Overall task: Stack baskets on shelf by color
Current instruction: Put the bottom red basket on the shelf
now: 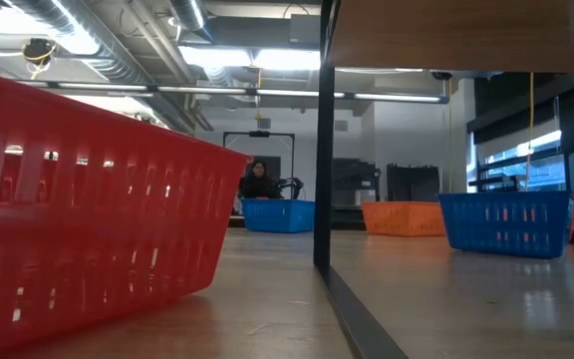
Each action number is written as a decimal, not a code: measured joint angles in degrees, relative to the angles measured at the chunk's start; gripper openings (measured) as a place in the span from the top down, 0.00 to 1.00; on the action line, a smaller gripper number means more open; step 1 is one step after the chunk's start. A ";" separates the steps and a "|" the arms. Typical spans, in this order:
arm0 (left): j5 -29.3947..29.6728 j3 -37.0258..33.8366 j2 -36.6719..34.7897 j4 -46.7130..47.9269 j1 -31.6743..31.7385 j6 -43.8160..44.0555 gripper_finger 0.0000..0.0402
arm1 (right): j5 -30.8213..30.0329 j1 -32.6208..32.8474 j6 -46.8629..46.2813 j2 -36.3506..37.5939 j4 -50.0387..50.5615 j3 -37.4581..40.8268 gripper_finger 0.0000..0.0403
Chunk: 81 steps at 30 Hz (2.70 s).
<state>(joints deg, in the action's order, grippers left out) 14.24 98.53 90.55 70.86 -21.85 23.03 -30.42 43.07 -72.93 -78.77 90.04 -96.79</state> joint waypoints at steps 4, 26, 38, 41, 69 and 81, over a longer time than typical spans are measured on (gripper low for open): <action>-0.22 -0.93 2.70 -1.94 -2.57 -3.93 0.86 | 0.01 -0.04 2.71 0.25 -0.07 0.00 0.79; -1.71 -21.08 8.61 -28.50 -8.72 -6.65 0.86 | 0.49 -0.04 3.15 0.23 -0.04 0.04 0.79; -1.95 -29.46 8.61 -39.28 -8.72 -5.36 0.86 | 0.51 -0.04 2.94 0.23 -0.03 0.04 0.79; -3.22 -30.63 8.61 -40.87 -8.72 -5.38 0.86 | 0.51 -0.04 2.75 0.23 -0.03 0.04 0.79; -3.33 -30.54 8.52 -40.70 -8.39 -7.12 0.86 | 0.03 -0.04 2.71 0.23 -0.28 0.04 0.79; -3.82 -30.74 9.49 -39.72 -7.75 -7.15 0.86 | -0.01 -0.04 2.71 0.23 -0.52 0.05 0.79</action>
<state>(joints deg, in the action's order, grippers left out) 10.42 67.79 100.04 31.14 -29.61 15.88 -30.44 43.03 -70.22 -78.54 89.52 -96.75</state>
